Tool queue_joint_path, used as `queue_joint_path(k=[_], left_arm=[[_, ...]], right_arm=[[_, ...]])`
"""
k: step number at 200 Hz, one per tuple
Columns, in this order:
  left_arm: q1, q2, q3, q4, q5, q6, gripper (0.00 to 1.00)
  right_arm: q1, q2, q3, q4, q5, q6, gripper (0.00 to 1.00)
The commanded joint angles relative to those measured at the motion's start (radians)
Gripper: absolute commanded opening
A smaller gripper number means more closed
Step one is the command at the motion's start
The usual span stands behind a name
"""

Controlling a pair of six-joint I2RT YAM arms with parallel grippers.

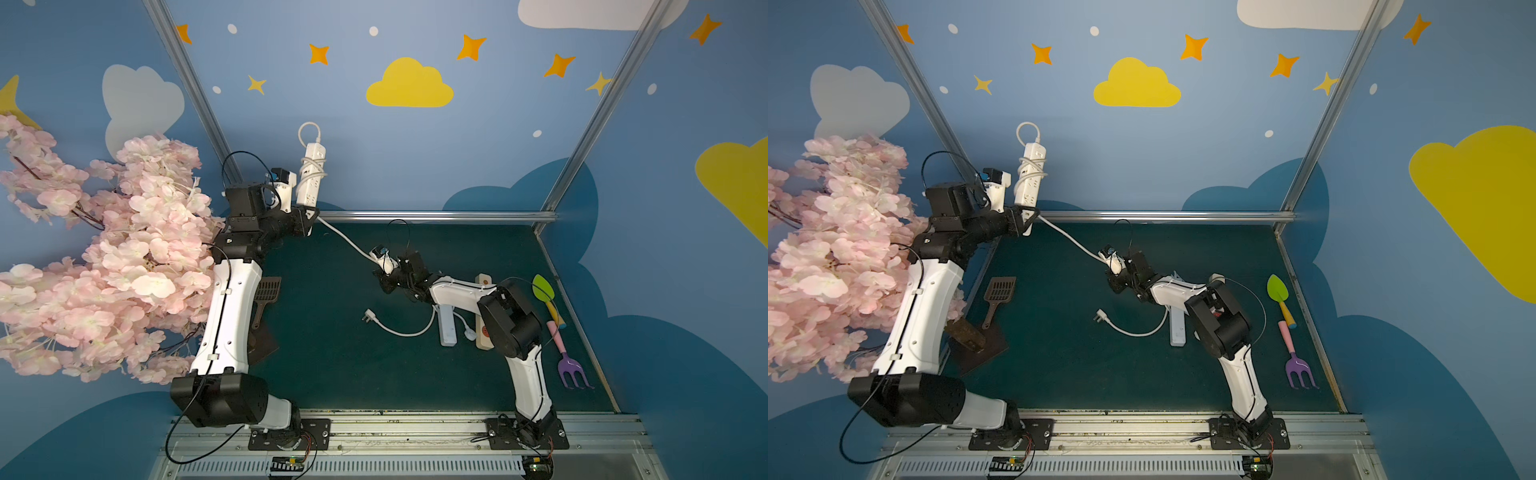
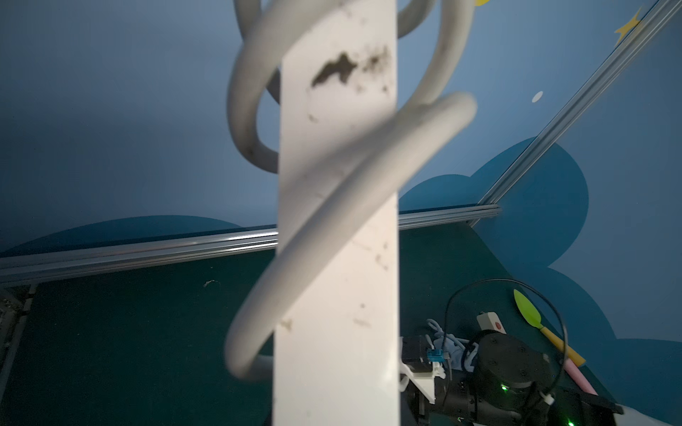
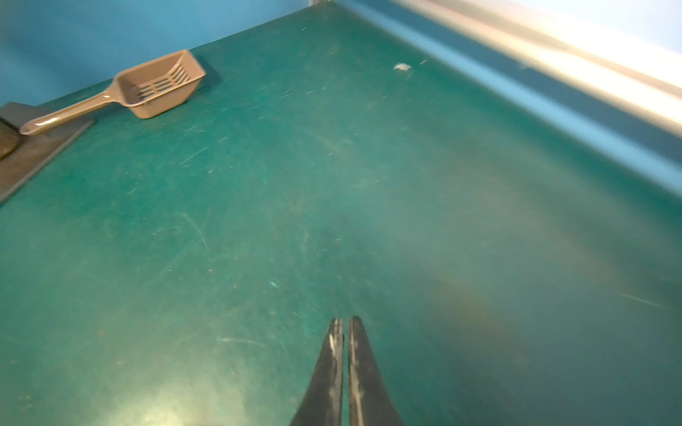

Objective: Wrap the cord around the power strip
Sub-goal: Wrap the power cord around the power strip.

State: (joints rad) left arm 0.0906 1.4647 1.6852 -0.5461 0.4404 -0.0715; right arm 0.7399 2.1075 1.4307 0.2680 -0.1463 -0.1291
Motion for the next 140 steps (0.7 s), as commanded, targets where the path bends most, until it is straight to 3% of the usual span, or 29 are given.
queue_joint_path(k=[1, 18, 37, 80, 115, 140], left_arm=[[0.012, 0.000, 0.054, 0.048, -0.070, 0.050, 0.03], [0.003, 0.005, 0.024, 0.001, -0.107, 0.100, 0.03], [-0.041, 0.011, -0.034, -0.053, -0.226, 0.193, 0.03], [-0.113, 0.039, -0.187, -0.101, -0.373, 0.325, 0.03], [-0.226, 0.105, -0.226, -0.222, -0.451, 0.455, 0.03], [-0.283, 0.086, -0.262, -0.256, -0.371, 0.511, 0.03]], right_arm=[[-0.012, -0.058, -0.036, -0.024, 0.122, -0.064, 0.00], [-0.021, -0.120, -0.049, -0.041, 0.147, -0.128, 0.00], [-0.015, -0.205, -0.054, -0.047, 0.134, -0.243, 0.00], [-0.022, -0.323, 0.037, -0.099, 0.033, -0.368, 0.00], [-0.050, -0.261, 0.280, -0.214, -0.065, -0.428, 0.00], [-0.077, -0.154, 0.501, -0.326, -0.120, -0.470, 0.00]])
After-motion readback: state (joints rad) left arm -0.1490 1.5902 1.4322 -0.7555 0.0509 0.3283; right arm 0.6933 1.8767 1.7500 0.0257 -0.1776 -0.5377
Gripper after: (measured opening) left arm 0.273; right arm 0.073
